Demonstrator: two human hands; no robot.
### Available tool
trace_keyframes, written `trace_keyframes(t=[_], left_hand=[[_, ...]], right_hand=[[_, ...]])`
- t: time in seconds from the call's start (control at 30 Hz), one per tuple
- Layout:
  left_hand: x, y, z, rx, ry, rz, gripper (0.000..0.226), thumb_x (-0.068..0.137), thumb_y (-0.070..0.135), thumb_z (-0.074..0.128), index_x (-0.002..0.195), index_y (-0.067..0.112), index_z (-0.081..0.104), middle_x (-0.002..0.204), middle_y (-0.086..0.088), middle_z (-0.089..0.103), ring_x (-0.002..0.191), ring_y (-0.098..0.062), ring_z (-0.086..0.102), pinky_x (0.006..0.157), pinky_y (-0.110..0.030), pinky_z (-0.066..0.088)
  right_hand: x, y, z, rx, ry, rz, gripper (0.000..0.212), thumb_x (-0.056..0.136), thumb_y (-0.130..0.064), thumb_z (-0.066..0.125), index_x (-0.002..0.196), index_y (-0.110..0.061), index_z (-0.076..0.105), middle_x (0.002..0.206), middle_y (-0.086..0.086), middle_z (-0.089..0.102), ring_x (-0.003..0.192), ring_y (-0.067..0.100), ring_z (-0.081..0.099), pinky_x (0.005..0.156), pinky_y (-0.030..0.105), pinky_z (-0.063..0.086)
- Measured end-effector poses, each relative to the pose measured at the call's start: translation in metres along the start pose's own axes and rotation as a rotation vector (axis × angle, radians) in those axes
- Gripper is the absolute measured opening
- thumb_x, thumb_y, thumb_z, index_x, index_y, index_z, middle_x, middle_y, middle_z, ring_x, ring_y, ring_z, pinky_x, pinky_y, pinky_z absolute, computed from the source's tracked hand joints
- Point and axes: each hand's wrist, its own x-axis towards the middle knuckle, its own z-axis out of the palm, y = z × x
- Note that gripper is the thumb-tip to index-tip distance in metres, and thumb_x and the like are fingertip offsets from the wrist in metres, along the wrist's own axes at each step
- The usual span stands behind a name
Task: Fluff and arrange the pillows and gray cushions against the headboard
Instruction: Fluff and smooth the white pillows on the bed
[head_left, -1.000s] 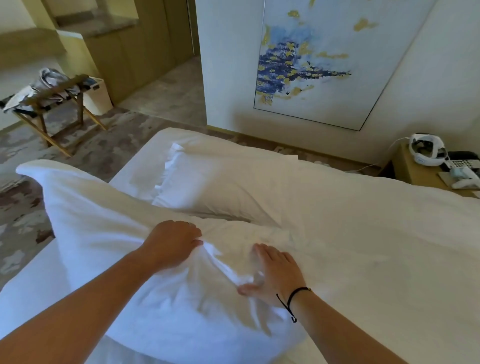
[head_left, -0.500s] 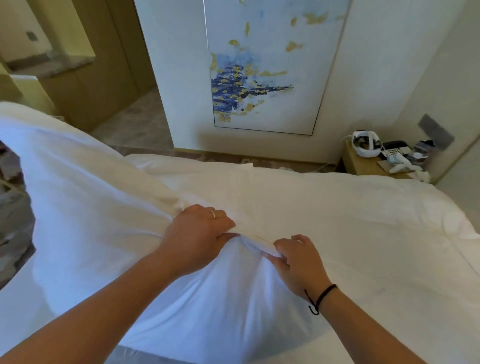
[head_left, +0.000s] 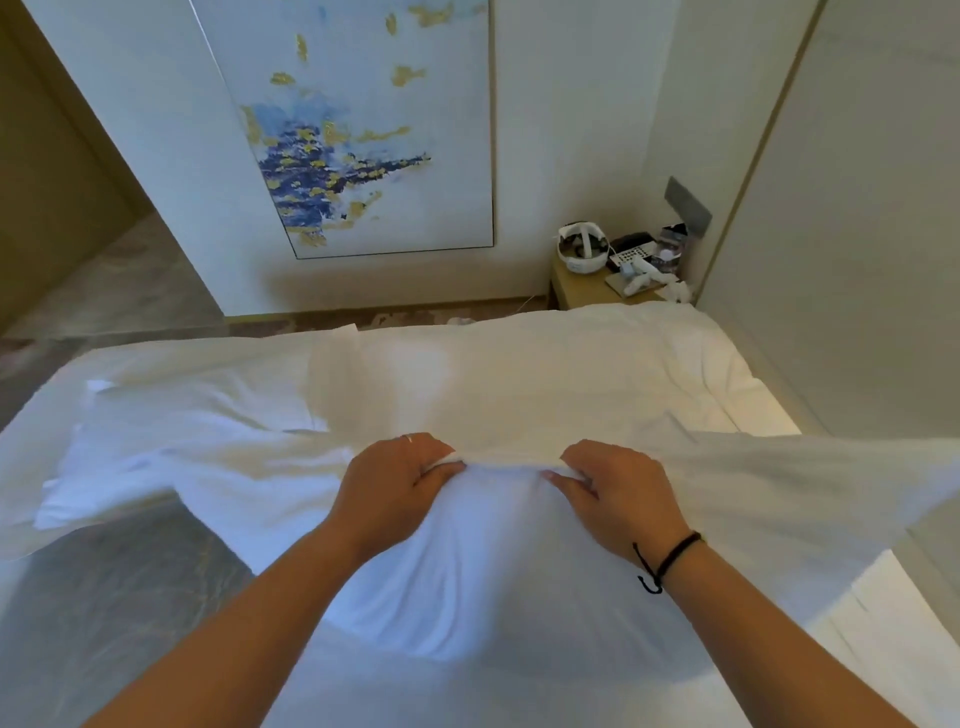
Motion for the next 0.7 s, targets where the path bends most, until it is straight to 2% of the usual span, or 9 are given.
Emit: trace_keyframes(t=[0.1, 0.23, 0.33, 0.43, 0.5, 0.57, 0.7], left_hand=[[0.013, 0.027, 0.064, 0.071, -0.146, -0.04, 0.037, 0.098, 0.051, 0.043, 0.074, 0.025, 0.055, 0.071, 0.01, 0.057, 0.072, -0.01, 0.055, 0.059, -0.025, 0.039], [0.033, 0.078, 0.111, 0.189, -0.266, 0.044, 0.033, 0.103, 0.045, 0.037, 0.106, 0.03, 0.066, 0.097, 0.005, 0.069, 0.088, -0.022, 0.064, 0.075, -0.033, 0.046], [0.044, 0.093, 0.12, 0.244, -0.29, 0.054, 0.029, 0.101, 0.035, 0.043, 0.127, 0.034, 0.055, 0.114, 0.003, 0.07, 0.099, -0.025, 0.064, 0.081, -0.034, 0.045], [0.042, 0.085, 0.122, 0.273, -0.361, 0.018, 0.038, 0.098, 0.04, 0.049, 0.136, 0.034, 0.048, 0.124, 0.004, 0.065, 0.108, -0.023, 0.061, 0.09, -0.034, 0.045], [0.042, 0.077, 0.125, 0.32, -0.404, -0.001, 0.036, 0.099, 0.043, 0.047, 0.133, 0.032, 0.05, 0.123, 0.004, 0.064, 0.11, -0.021, 0.06, 0.09, -0.033, 0.044], [0.044, 0.074, 0.129, 0.358, -0.394, 0.015, 0.029, 0.101, 0.043, 0.043, 0.122, 0.028, 0.057, 0.115, 0.004, 0.065, 0.105, -0.022, 0.061, 0.085, -0.033, 0.044], [0.048, 0.077, 0.142, 0.355, -0.271, 0.07, 0.029, 0.103, 0.038, 0.039, 0.096, 0.024, 0.063, 0.091, 0.004, 0.068, 0.083, -0.023, 0.064, 0.069, -0.032, 0.037]], right_hand=[[-0.019, 0.06, 0.005, -0.101, -0.15, 0.089, 0.045, 0.096, -0.052, 0.042, 0.062, -0.025, 0.031, 0.061, -0.005, 0.043, 0.059, 0.017, 0.047, 0.051, 0.032, 0.03], [-0.048, 0.123, 0.005, -0.06, -0.237, 0.286, 0.042, 0.097, -0.052, 0.041, 0.067, -0.023, 0.04, 0.068, -0.006, 0.05, 0.066, 0.016, 0.051, 0.055, 0.031, 0.034], [-0.057, 0.143, 0.0, -0.036, -0.248, 0.283, 0.035, 0.099, -0.048, 0.04, 0.075, -0.023, 0.049, 0.076, -0.006, 0.056, 0.071, 0.019, 0.054, 0.06, 0.032, 0.041], [-0.058, 0.142, 0.004, -0.046, -0.273, 0.249, 0.029, 0.1, -0.045, 0.04, 0.09, -0.022, 0.056, 0.091, -0.001, 0.064, 0.082, 0.023, 0.06, 0.068, 0.034, 0.045], [-0.059, 0.137, 0.008, -0.072, -0.282, 0.25, 0.032, 0.099, -0.046, 0.04, 0.104, -0.021, 0.059, 0.102, 0.001, 0.065, 0.091, 0.025, 0.062, 0.075, 0.035, 0.047], [-0.062, 0.134, 0.01, -0.151, -0.33, 0.259, 0.037, 0.1, -0.046, 0.039, 0.113, -0.018, 0.06, 0.109, 0.003, 0.064, 0.096, 0.027, 0.061, 0.081, 0.037, 0.047], [-0.067, 0.129, 0.008, -0.141, -0.313, 0.36, 0.033, 0.101, -0.04, 0.039, 0.09, -0.017, 0.059, 0.092, 0.003, 0.063, 0.085, 0.028, 0.06, 0.071, 0.036, 0.044]])
